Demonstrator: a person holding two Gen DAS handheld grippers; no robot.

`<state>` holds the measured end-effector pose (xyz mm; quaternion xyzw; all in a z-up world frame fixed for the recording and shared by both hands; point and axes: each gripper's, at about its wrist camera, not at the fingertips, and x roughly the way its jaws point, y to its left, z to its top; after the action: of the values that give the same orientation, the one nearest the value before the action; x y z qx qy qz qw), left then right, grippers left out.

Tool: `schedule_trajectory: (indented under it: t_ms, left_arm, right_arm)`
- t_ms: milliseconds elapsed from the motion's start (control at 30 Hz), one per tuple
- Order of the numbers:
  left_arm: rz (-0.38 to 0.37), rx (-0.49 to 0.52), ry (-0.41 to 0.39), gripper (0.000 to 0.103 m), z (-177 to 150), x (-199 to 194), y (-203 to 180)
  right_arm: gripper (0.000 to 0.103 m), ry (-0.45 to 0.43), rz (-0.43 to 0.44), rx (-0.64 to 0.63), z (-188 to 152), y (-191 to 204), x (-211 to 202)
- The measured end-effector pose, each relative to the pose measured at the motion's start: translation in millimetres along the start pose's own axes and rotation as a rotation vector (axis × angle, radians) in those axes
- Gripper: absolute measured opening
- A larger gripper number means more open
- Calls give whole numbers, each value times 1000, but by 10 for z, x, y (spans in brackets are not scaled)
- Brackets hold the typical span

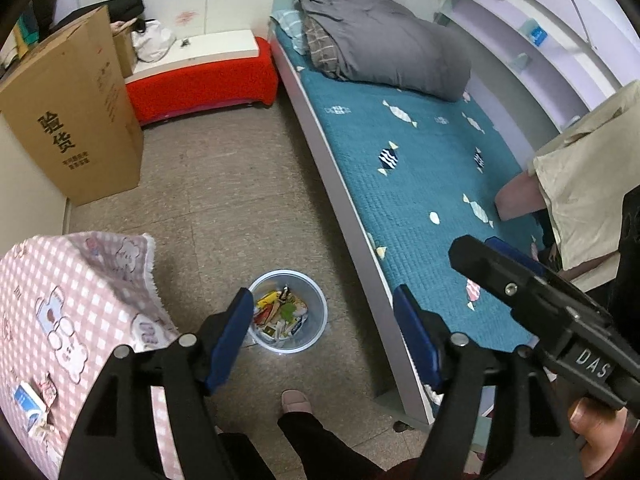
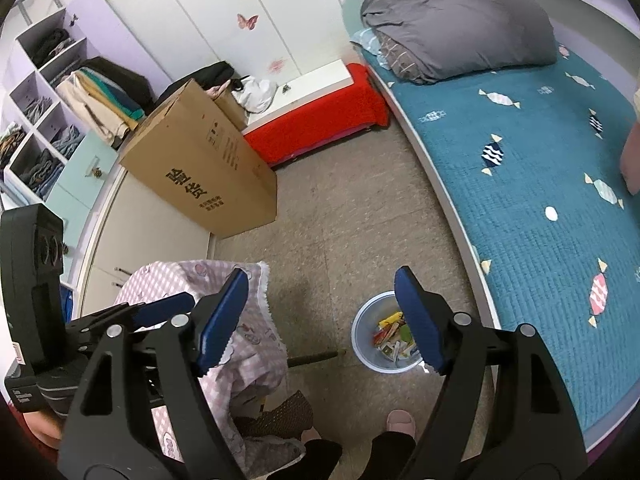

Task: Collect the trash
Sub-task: 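Open the left tool to drop the blue-white strip into the bucket, then move both open tools back over the table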

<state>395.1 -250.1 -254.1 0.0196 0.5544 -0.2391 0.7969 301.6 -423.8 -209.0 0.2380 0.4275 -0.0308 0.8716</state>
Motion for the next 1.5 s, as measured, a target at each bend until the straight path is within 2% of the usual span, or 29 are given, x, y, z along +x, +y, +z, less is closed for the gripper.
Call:
schedule_trajectory:
  t_ms: [267,500,700,833,967,1100,1267,1367,1500]
  left_arm:
    - [27,-58,-25,73,-209,-338,582]
    - [40,-68,-30,73,-555,-708,1300]
    - [54,-68,-24,73,-953,-977,2103]
    - [29,-120,-22,73,-1266,-1104,2698]
    - [56,-166,0,73,-1559,-1186,3216]
    - [91,-157,16,73,-1874,-1225,3636]
    - [85,-140,73,73,-2138,-1075,3945]
    - [144,-108,103,73,-2209,-936,4007]
    - [189,5,145,73,-2264,-732,3995]
  right_arm:
    - [75,25,27,-54,-199,620,114]
    - [75,50,40,-53,-575,1369,250]
    - [75,88,49,-65,-996,2054,456]
    - [75,127,57,-80,-1307,2450,667]
    - [75,183,61,-101,-1599,2812,862]
    - [75,230,69,-120,-1788,3087,998]
    - [75,275,53,-149,-1949,3297,1165]
    - [75,299,43,-142,-2017,3351,1272]
    - [75,322,36,-131,-2060,3385,1380]
